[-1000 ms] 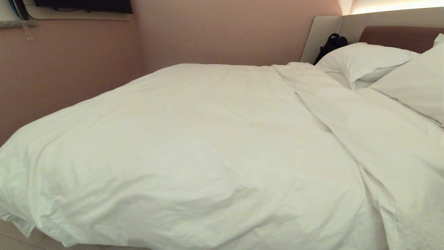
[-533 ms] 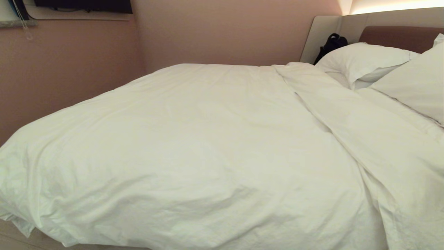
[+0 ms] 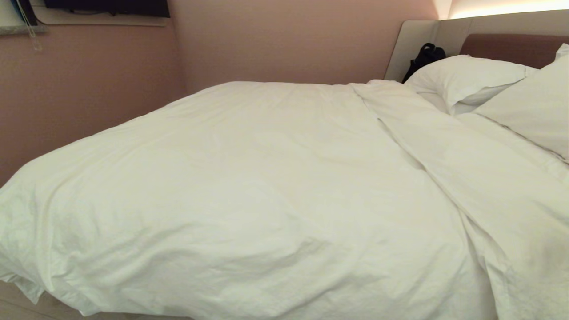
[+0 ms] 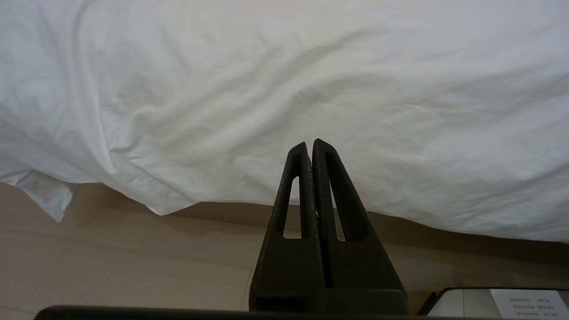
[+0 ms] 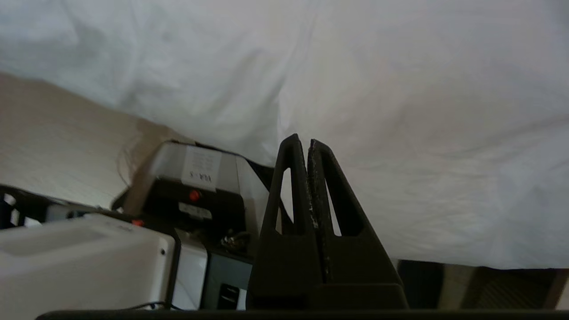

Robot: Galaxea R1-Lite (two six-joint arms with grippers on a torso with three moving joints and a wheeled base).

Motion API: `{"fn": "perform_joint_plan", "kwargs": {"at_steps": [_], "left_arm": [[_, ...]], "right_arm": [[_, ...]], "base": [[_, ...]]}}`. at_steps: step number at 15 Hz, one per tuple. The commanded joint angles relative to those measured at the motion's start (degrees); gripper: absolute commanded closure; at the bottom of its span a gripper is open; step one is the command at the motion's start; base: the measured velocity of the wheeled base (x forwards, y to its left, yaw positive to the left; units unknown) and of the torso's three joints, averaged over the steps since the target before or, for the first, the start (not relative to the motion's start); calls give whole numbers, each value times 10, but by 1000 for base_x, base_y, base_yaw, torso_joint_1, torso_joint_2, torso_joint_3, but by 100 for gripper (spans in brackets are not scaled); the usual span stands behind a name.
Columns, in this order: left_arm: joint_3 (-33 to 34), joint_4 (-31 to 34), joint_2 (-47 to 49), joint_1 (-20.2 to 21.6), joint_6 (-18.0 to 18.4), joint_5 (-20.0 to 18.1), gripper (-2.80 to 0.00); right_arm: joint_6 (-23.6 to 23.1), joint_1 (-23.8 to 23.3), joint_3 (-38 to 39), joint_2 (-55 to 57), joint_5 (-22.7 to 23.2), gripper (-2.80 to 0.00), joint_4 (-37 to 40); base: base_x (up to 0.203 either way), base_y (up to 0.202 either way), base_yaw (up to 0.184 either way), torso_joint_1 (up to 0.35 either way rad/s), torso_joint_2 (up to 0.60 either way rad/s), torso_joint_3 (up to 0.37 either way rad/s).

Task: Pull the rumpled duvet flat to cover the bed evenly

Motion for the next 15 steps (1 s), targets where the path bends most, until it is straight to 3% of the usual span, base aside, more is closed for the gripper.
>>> {"fn": "perform_joint_plan", "kwargs": {"at_steps": [1,3,6,8,12,15], "left_arm": [[0,0,0,0,0,0,0],[0,0,0,0,0,0,0],[0,0,0,0,0,0,0],[0,0,0,0,0,0,0],[0,0,0,0,0,0,0],[0,0,0,0,0,0,0]], "right_arm": [[0,39,30,-29,-149,0,-60],[30,90,71,-41,-204,0,-120],[166,187,115,-46,-316,0,-193],[228,248,153,-64,-404,0,-255],[303,366,211,-72,-596,0,-335],[323,411,235,-68,-670,0,-371]], "base": [[0,0,0,0,0,0],[0,0,0,0,0,0],[0,0,0,0,0,0],[0,0,0,0,0,0],[0,0,0,0,0,0],[0,0,0,0,0,0]]}}
